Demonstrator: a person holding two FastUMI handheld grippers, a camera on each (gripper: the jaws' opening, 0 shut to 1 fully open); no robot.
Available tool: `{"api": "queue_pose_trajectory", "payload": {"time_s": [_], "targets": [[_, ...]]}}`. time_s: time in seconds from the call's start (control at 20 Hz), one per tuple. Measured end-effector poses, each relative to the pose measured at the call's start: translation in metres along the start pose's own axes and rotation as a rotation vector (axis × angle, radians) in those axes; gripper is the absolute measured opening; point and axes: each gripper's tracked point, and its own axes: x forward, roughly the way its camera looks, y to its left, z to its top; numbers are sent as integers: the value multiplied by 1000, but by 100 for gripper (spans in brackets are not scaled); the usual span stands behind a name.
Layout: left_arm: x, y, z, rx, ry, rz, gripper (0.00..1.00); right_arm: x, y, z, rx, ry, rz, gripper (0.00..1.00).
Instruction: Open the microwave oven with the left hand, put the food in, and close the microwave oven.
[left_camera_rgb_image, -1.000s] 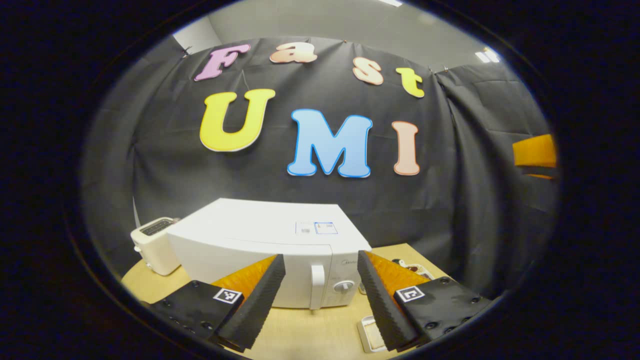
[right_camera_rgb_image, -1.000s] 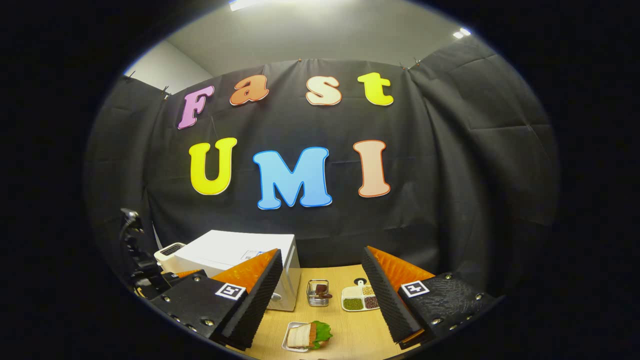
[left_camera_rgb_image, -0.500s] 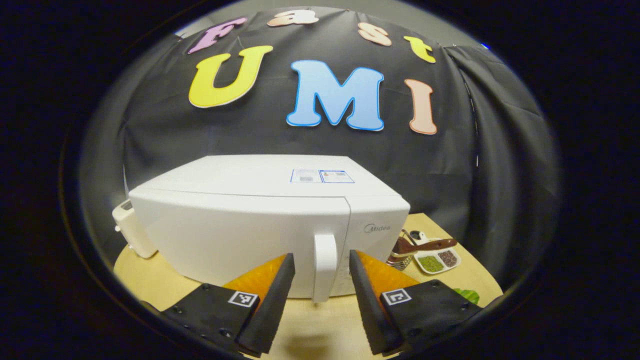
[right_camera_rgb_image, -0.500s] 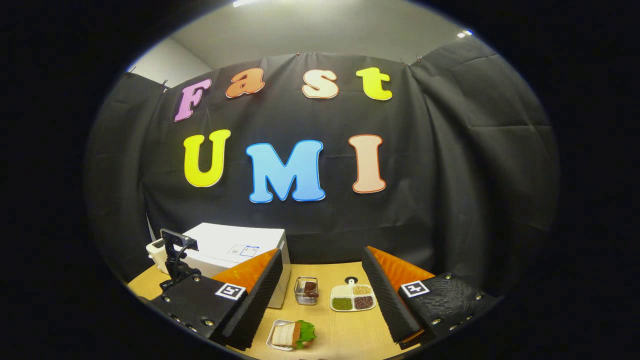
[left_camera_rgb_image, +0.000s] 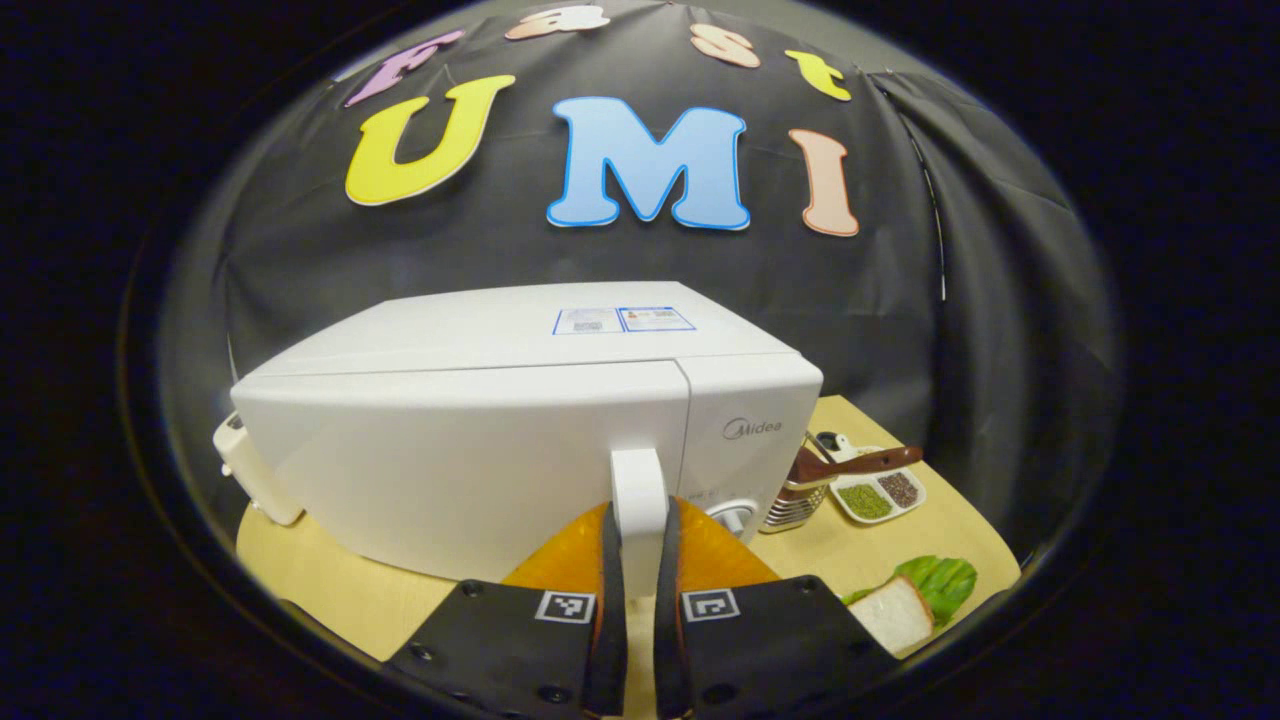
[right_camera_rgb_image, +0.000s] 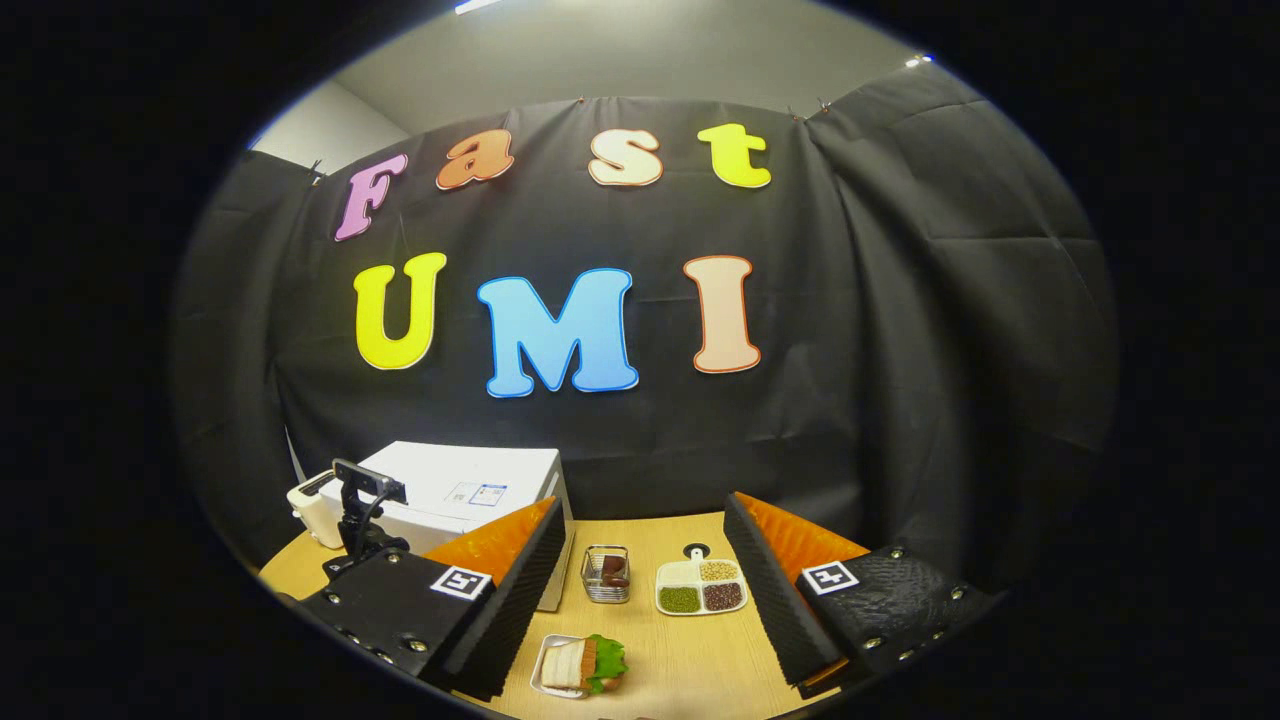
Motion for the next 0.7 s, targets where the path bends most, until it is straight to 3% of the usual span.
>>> {"api": "queue_pose_trajectory", "payload": {"time_s": [0.05,0.1,0.4,0.7], "targets": [[0,0,1,1,-3,-1,18,-1,2,1,-4,-4,1,97],[-3,0,0,6,1,-6,11,-2,4,1,-8,-7,4,97],[-15,1,-3,-9,7,-9,11,-11,3,3,-16,-11,-18,97],[-81,6,-36,38,14,-119,11,-12,23,0,20,-17,10,97]]}}
